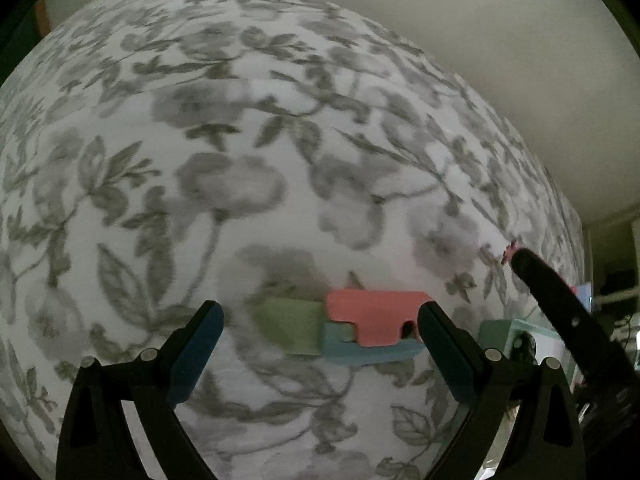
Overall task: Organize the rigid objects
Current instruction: 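Grasp the pink watch band off the toy block with the right gripper, then grasp the coral-and-blue toy block with the left gripper while the right holds the band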
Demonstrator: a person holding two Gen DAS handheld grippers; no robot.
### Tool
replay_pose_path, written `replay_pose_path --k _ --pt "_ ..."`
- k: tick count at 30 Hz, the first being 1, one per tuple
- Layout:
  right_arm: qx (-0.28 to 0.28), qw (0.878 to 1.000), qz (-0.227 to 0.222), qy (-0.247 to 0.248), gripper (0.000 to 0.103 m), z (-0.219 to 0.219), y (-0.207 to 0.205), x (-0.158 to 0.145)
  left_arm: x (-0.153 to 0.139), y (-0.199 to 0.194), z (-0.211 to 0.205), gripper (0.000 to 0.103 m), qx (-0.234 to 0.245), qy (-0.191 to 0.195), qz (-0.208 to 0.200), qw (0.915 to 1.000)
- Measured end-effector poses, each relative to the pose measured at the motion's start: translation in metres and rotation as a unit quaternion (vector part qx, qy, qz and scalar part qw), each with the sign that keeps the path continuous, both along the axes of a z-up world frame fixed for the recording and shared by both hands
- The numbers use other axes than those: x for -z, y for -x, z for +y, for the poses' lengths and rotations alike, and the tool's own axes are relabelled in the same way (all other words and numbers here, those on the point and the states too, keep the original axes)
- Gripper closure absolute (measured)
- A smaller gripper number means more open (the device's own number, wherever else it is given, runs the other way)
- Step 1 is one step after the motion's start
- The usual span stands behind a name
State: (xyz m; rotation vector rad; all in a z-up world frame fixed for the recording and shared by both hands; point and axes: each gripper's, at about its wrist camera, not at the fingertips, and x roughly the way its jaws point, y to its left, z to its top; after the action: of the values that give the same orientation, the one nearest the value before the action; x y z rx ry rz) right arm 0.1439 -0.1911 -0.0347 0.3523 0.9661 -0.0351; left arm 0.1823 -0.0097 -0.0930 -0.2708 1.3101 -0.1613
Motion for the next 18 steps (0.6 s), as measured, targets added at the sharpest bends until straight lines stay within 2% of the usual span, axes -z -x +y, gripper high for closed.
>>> replay_pose_path --k 4,7,18 --pt "-0.001 1.0 0.0 0.0 0.052 -0.005 0.002 0.0 0.001 -0.001 -0.014 0.005 0.015 -0.006 -0.009 0.9998" --pt "-0.001 1.0 0.0 -0.002 0.052 -0.006 0.003 0.0 0.005 -0.002 -0.025 0.005 0.03 -0.032 -0.016 0.9989" --pt "-0.002 1.0 0.002 -0.007 0.052 -0.009 0.004 0.002 0.006 -0.006 -0.057 0.001 0.073 -0.068 -0.036 0.9944"
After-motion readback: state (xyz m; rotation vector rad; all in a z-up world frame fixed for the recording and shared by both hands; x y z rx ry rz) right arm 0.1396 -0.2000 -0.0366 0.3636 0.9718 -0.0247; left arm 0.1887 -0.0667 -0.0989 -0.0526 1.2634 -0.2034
